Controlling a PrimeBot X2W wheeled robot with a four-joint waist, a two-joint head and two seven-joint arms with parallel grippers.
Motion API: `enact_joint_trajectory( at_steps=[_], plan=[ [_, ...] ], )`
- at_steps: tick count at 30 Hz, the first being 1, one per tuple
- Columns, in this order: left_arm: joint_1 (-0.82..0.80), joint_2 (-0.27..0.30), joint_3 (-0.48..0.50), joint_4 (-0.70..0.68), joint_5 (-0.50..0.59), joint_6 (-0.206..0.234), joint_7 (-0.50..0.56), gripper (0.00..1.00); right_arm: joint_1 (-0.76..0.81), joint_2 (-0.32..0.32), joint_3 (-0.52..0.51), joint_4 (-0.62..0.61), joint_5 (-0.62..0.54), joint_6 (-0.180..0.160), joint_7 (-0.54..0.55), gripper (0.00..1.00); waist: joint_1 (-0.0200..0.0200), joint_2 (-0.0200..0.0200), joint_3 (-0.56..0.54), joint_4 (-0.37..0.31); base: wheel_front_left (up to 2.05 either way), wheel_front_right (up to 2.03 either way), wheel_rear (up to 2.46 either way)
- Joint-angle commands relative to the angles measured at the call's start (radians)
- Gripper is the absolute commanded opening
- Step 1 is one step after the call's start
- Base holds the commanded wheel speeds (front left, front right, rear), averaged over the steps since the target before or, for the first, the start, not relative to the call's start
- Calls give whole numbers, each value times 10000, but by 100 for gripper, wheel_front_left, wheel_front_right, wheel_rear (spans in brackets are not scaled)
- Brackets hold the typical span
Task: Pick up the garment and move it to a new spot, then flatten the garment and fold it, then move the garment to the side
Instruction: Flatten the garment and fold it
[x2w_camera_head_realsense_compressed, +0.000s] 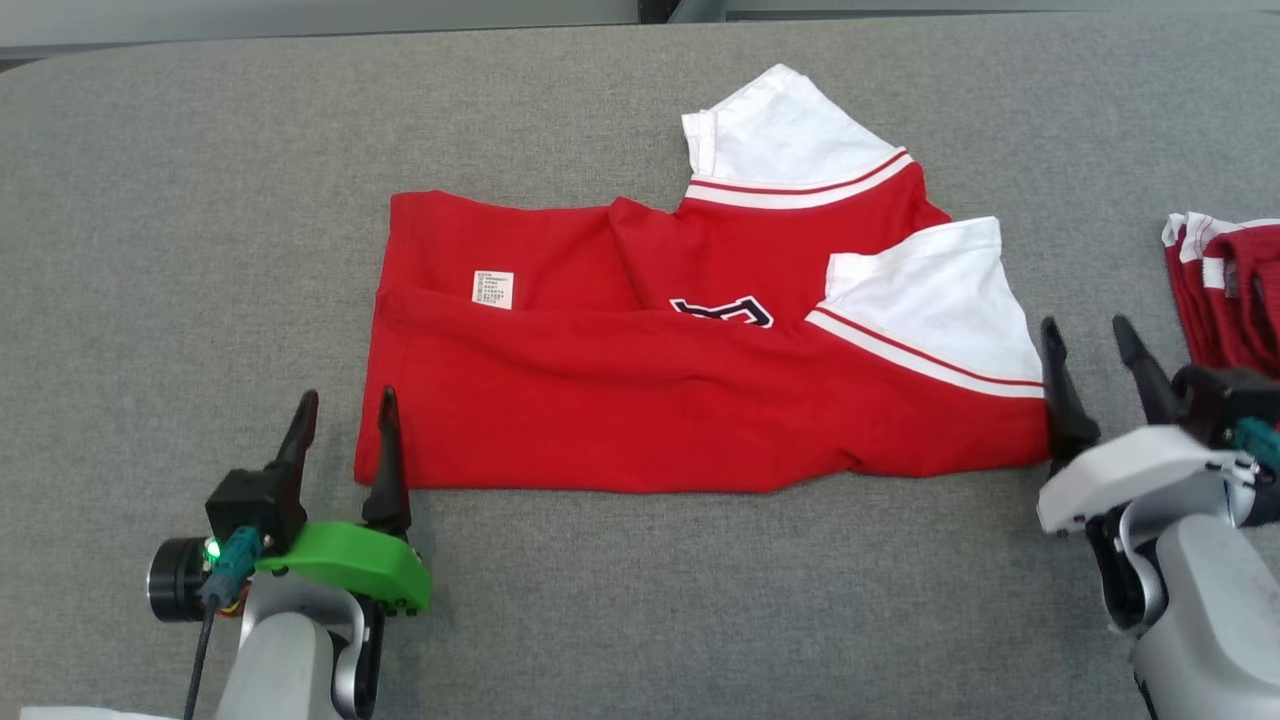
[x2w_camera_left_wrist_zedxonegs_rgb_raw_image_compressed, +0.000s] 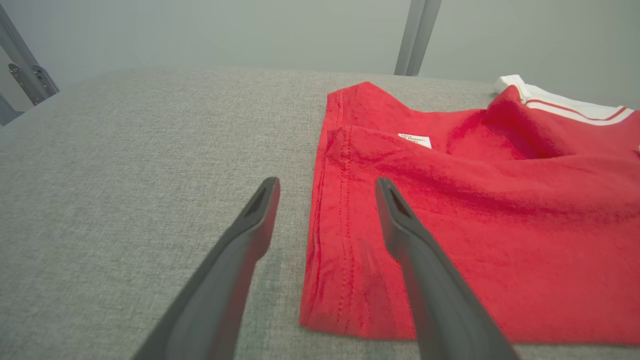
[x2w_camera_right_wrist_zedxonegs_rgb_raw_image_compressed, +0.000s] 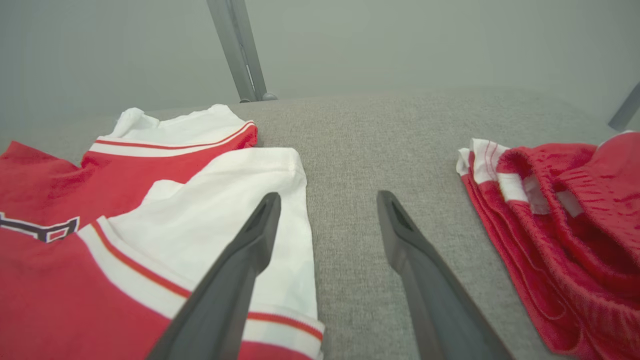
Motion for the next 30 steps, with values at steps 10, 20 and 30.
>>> enact_joint_trajectory(
  at_steps=[10, 20, 30],
  plan=[
    [978, 46, -248, -236, -235, 253, 3, 100, 1638, 281, 346, -127, 508, -17, -27, 100, 0, 0, -230, -67, 0, 0, 0],
    [744, 46, -310, -71, -244, 284, 3, 100, 1264, 281, 914, 920, 807, -15, -1, 0, 0, 0, -167, 107, 0, 0, 0],
    [364, 47, -117, 604, -377, 64, 3, 100, 1131, 17, 959, 303, 939, -20, -5, 0, 0, 0, 20, -68, 0, 0, 0]
  ],
)
